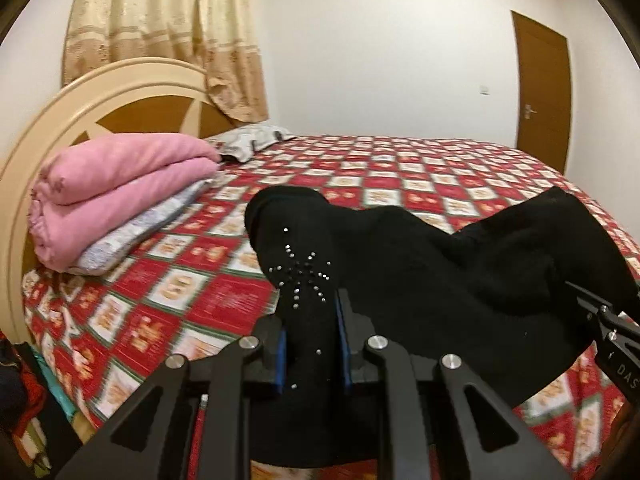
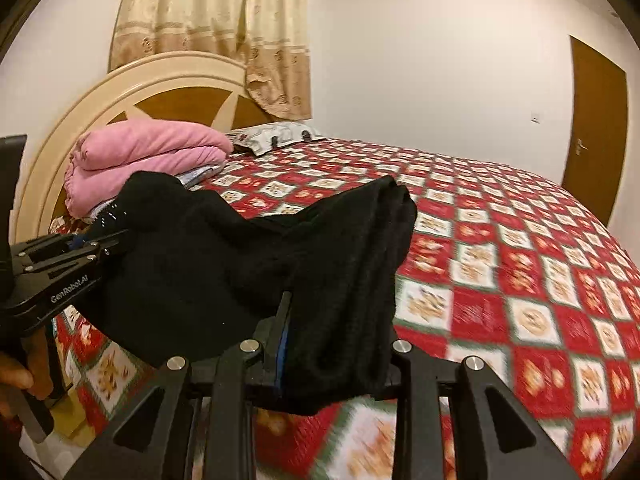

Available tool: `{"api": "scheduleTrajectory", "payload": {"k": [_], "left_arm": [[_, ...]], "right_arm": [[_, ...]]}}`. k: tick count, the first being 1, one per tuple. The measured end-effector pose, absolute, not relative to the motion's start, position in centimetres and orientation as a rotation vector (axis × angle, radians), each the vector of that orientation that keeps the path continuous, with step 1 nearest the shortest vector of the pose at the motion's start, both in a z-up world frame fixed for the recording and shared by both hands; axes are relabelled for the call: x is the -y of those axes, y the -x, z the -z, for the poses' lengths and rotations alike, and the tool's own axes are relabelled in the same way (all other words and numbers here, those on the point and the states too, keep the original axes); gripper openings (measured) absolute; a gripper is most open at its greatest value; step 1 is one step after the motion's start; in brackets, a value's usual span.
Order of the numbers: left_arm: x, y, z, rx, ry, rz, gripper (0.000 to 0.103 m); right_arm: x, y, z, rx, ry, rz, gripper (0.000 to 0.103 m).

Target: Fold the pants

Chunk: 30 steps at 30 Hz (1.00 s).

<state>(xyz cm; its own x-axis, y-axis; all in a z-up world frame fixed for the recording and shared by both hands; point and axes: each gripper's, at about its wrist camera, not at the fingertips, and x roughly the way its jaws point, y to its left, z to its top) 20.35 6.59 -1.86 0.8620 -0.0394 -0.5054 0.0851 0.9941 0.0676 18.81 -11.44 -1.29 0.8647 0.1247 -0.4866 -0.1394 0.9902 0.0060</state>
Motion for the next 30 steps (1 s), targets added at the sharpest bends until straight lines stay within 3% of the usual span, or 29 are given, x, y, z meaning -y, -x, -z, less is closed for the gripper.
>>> {"api": "scheduleTrajectory", "payload": {"k": [15, 23, 26, 28, 29, 30], "left_arm": [[-9.6, -26.6, 8.0, -0.687, -0.145, -0.057, 0.021], [-9.2, -27.0, 10.4, -0.726, -0.213, -0.073, 0.029], [-9.1, -26.9, 10.8, -0.705, -0.252, -0.106, 0.039], [-9.1, -26.9, 10.8, -0.693, -0.274, -0.139, 0.052], [-9.3, -26.8, 10.8, -0.684, -0.285, -0.164, 0.063], [-9.6, -26.7, 10.6, -0.679, -0.293, -0.184, 0.067]], "right_arm": [[7.5, -28.6, 9.5, -0.701, 0.094, -0.169, 0.03], [8.2, -29.2, 9.9, -0.733, 0.054, -0.188, 0.035], [9.0, -29.5, 10.0, -0.748, 0.016, -0.168, 0.054], [10.2, -29.6, 10.0, -0.767, -0.046, -0.158, 0.075], [10.9, -29.6, 10.0, -0.777, -0.081, -0.172, 0.076], [11.6, -29.4, 9.9, -0.781, -0.117, -0.189, 0.076]]}}
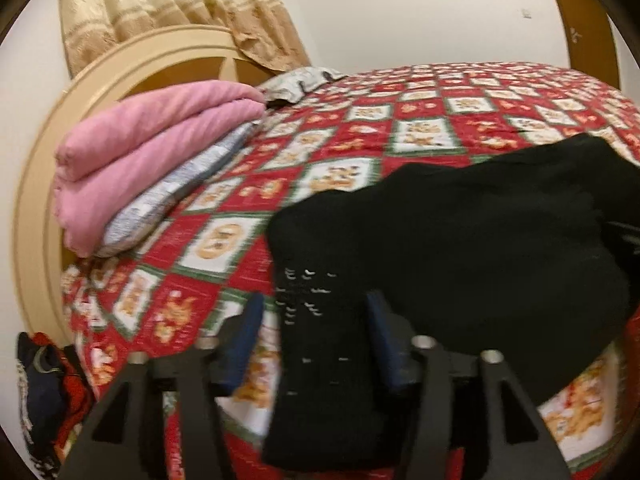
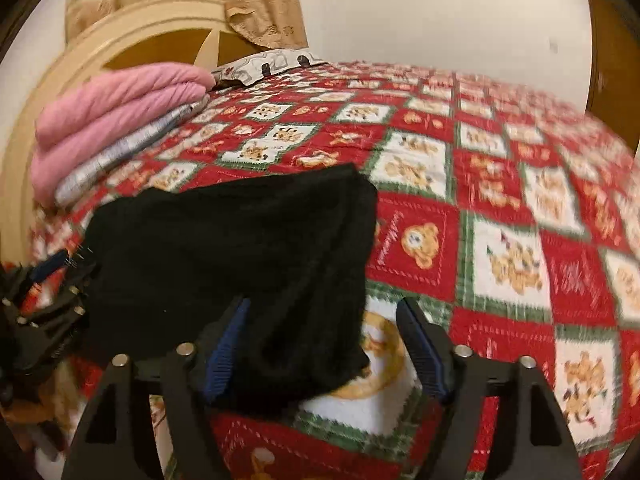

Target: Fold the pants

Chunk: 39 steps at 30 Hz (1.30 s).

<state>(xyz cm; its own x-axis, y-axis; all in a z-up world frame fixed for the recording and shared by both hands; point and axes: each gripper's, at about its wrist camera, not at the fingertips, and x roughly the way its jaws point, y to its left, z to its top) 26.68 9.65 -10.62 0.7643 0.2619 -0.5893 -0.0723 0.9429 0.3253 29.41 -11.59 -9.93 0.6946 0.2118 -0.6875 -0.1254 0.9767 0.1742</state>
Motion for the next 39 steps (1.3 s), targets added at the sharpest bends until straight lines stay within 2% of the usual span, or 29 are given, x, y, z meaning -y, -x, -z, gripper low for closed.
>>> {"api": "scheduleTrajectory", "payload": {"k": [2, 5, 8, 9, 10, 12, 16, 20, 26, 31, 35, 39], "left_arm": [[-10.6, -26.4, 10.3, -0.681, -0.286, -0.197, 0.078], [-12.1, -25.7, 9.6, -0.676, -0.279, -0.233, 0.088], [-13.0, -25.0, 9.0, -0.658, -0.283, -0.269, 0.091], [-13.2, -24.7, 8.7, -0.653, -0.284, -0.283, 0.091], [-13.5, -24.3, 8.4, -0.648, -0.28, -0.299, 0.091], [-14.0, -23.8, 7.9, -0.641, -0.259, -0.317, 0.091], [-14.5, -22.7, 6.6, -0.606, -0.162, -0.304, 0.091], [-12.4, -22.9, 5.7, -0.595, -0.153, -0.219, 0.089], [-8.4, -24.3, 6.1, -0.632, -0.105, -0.071, 0.073], [-7.2, -25.9, 8.7, -0.703, -0.111, -0.065, 0.073], [-9.0, -25.5, 10.3, -0.729, -0.048, -0.046, 0.077], [-8.6, -24.7, 10.4, -0.707, -0.103, -0.061, 0.083]], "right_arm": [[13.1, -28.3, 9.4, -0.757, -0.193, -0.203, 0.076], [14.3, -26.1, 8.0, -0.675, -0.242, -0.17, 0.076], [14.6, -23.9, 6.1, -0.558, -0.226, -0.075, 0.076], [14.1, -23.5, 5.6, -0.54, -0.204, -0.069, 0.073], [13.6, -23.3, 5.1, -0.528, -0.175, -0.072, 0.054], [11.9, -23.2, 4.3, -0.525, -0.094, -0.105, 0.025], [9.2, -23.9, 4.6, -0.547, -0.02, -0.173, 0.024], [8.3, -25.7, 7.7, -0.65, 0.025, -0.163, 0.025], [9.0, -26.0, 9.5, -0.674, 0.009, -0.164, 0.025], [9.1, -25.7, 9.6, -0.661, 0.009, -0.166, 0.025], [9.1, -25.7, 9.7, -0.657, 0.003, -0.179, 0.028], [8.2, -25.6, 9.7, -0.658, 0.045, -0.213, 0.051]]}}
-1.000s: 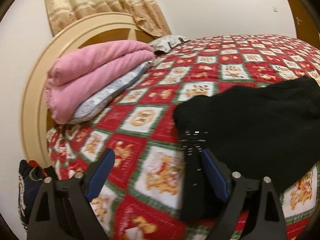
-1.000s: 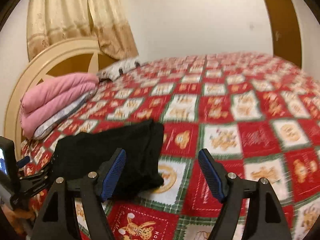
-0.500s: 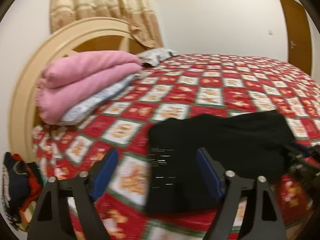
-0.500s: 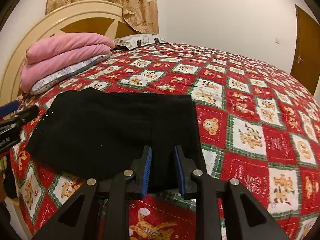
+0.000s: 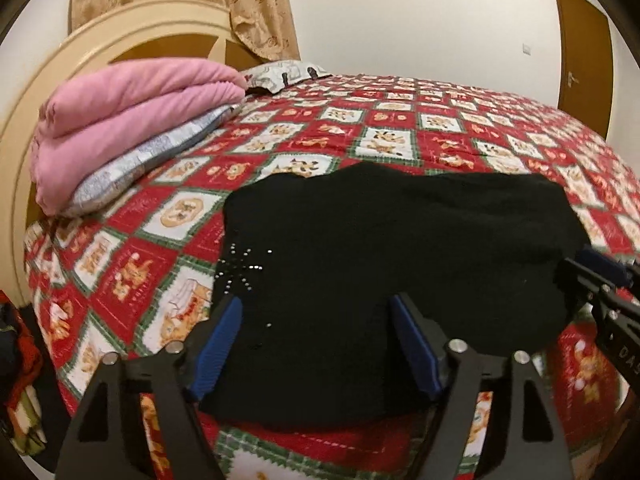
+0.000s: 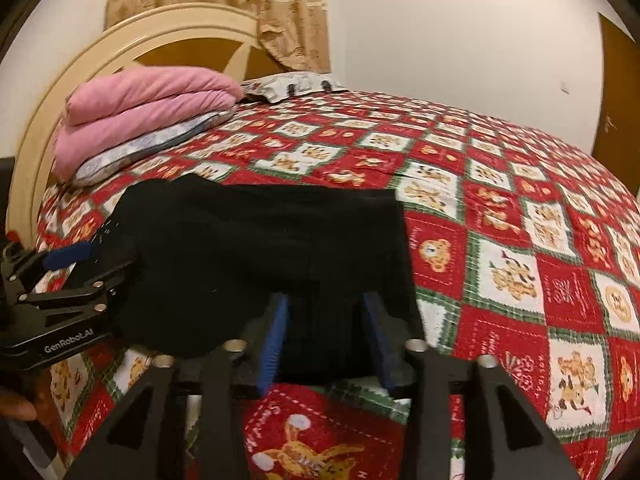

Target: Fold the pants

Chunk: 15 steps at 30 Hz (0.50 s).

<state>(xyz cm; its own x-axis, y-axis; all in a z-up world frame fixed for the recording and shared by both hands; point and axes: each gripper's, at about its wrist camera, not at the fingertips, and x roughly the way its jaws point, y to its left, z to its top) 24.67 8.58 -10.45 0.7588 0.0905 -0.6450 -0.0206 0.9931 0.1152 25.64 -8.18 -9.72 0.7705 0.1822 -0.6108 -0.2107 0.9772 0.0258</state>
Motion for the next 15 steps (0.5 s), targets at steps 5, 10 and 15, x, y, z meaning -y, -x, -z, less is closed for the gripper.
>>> {"api": "scheduleTrajectory", "payload": {"k": [5, 10, 15], "left_arm": [[-9.5, -24.8, 11.1, -0.695, -0.061, -0.059, 0.095], [-11.6, -26.3, 11.3, -0.779, 0.073, -0.019, 0.103], [-11.7, -25.2, 10.2, -0.808, 0.077, -0.065, 0.103]], "right_arm": [[6.2, -25.5, 10.1, -0.658, 0.162, -0.204, 0.07], [6.0, -25.6, 10.1, -0.667, 0.174, -0.204, 0.073], [6.1, -23.7, 8.9, -0.633, 0.162, -0.158, 0.073]]}}
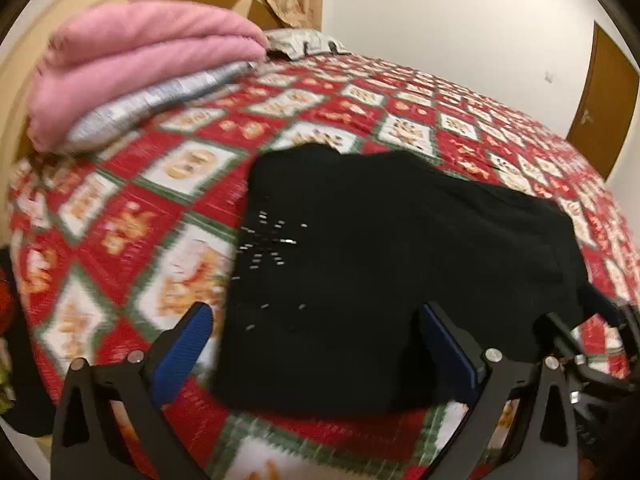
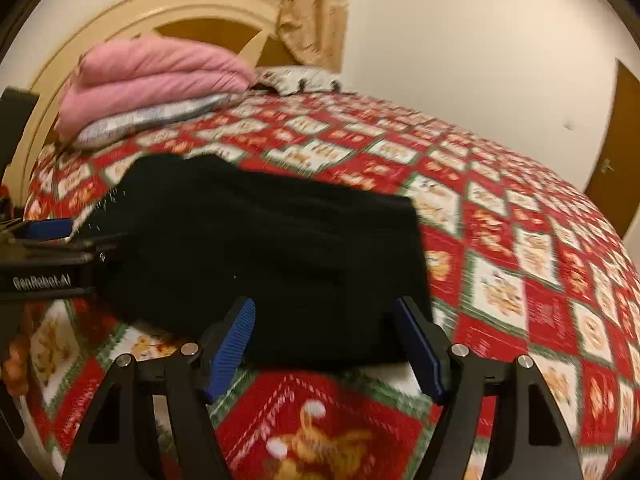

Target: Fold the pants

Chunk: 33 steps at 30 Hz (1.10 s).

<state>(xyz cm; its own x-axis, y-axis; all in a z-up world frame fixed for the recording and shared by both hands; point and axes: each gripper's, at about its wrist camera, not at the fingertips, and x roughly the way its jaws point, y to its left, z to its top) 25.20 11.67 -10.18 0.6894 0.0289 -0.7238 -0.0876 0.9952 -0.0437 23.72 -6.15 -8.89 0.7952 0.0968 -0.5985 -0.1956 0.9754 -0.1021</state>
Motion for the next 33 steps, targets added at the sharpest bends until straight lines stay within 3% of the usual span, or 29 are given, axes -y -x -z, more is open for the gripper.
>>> {"api": "scheduleTrajectory", "payload": {"k": [4, 11, 26, 33], "left_arm": [[-10.7, -22.8, 9.1, -0.744, -0.065, -0.134, 0.103], [-10.2, -19.4, 7.3, -0.699, -0.03, -0.113, 0.103], [-8.0, -11.5, 6.0, -0.665, -0.053, -0.038, 0.103], [-7.7, -8.0, 4.0, -0.59, -0.092, -0.036, 0.103]], "right_arm": [[7.3, -21.2, 7.8, -0.626, 0.033, -0.172, 0.077], [9.3, -17.4, 8.9, -0.741, -0.194, -0.133, 0.078], [10.2, -9.7, 6.8, -0.782, -0.263, -0.076, 0.078], [10.2, -6.0, 4.3, -0.69, -0.268, -0.062, 0.078]]}}
